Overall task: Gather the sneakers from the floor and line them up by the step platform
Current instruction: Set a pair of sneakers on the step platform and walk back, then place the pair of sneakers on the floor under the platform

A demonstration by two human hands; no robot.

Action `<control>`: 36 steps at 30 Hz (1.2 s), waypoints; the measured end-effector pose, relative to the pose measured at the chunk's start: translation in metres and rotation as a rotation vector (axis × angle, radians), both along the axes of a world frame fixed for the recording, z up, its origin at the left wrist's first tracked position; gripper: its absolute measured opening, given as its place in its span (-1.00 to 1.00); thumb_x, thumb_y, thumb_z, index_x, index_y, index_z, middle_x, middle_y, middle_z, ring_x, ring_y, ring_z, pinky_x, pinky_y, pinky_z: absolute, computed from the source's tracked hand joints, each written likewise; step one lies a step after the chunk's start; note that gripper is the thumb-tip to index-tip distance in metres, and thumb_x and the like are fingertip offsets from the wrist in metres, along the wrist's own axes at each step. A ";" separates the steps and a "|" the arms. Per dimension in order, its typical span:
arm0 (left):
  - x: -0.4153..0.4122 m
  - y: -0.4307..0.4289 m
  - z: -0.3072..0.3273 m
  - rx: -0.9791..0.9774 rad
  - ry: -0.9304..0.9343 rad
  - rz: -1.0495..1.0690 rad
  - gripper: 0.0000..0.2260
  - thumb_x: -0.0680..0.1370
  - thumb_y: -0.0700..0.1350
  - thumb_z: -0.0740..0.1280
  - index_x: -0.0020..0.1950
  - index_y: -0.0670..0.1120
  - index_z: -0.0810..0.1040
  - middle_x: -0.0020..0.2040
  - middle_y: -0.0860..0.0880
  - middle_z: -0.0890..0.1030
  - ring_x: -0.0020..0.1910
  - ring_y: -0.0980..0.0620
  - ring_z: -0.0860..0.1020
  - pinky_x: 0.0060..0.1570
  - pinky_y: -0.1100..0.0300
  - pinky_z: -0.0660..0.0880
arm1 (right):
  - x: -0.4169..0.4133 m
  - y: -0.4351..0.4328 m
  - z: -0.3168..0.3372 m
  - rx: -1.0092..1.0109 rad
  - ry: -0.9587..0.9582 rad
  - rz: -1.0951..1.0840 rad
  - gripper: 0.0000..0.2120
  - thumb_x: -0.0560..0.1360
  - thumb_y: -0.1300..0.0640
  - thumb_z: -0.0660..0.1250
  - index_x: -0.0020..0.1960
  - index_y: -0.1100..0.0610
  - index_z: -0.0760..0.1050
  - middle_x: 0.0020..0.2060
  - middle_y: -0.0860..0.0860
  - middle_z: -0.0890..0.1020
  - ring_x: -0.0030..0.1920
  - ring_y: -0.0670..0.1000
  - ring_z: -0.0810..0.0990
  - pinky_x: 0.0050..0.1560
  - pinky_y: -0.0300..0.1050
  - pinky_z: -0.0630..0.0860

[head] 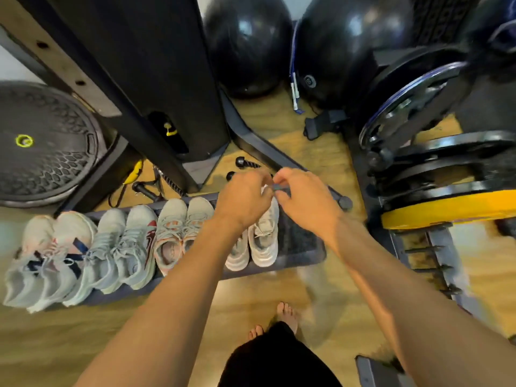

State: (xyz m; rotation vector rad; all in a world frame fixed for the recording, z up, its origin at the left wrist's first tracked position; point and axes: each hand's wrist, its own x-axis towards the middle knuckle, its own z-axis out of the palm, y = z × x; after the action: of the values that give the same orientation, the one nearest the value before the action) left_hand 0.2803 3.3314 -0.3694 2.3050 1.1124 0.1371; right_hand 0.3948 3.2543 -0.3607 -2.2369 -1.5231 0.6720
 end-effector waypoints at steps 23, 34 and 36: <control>0.059 -0.230 0.456 0.138 -0.871 -0.866 -0.90 0.54 -0.05 0.30 -0.05 0.04 0.62 -0.16 0.15 0.64 -0.15 0.27 0.57 -0.16 0.48 0.40 | -0.044 -0.316 0.452 0.656 -0.286 -0.677 -0.82 0.51 0.15 0.33 0.10 0.00 0.54 -0.06 -0.10 0.63 -0.12 -0.18 0.59 -0.07 -0.31 0.48; 0.007 -0.470 0.489 -0.040 -0.975 -1.239 -0.90 0.55 -0.08 0.30 -0.02 0.05 0.61 -0.19 0.17 0.61 -0.20 0.25 0.54 -0.28 0.47 0.35 | -0.172 -0.575 0.479 0.599 -0.562 -1.151 -0.82 0.52 0.13 0.33 0.12 -0.01 0.53 -0.03 -0.12 0.62 -0.01 -0.14 0.58 -0.06 -0.39 0.45; -0.012 -0.527 0.490 -0.088 -1.007 -1.302 -0.90 0.55 -0.10 0.30 -0.03 0.04 0.61 -0.21 0.17 0.59 -0.24 0.31 0.52 -0.30 0.51 0.35 | -0.205 -0.630 0.476 0.551 -0.618 -1.251 -0.84 0.53 0.14 0.32 0.11 0.02 0.53 -0.06 -0.10 0.61 -0.03 -0.13 0.57 -0.03 -0.28 0.46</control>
State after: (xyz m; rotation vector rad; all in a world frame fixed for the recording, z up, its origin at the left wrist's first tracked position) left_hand 0.2680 2.8041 0.1204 1.9649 -0.8509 0.5943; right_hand 0.1895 2.6246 0.1157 -2.3931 -0.1401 -0.7462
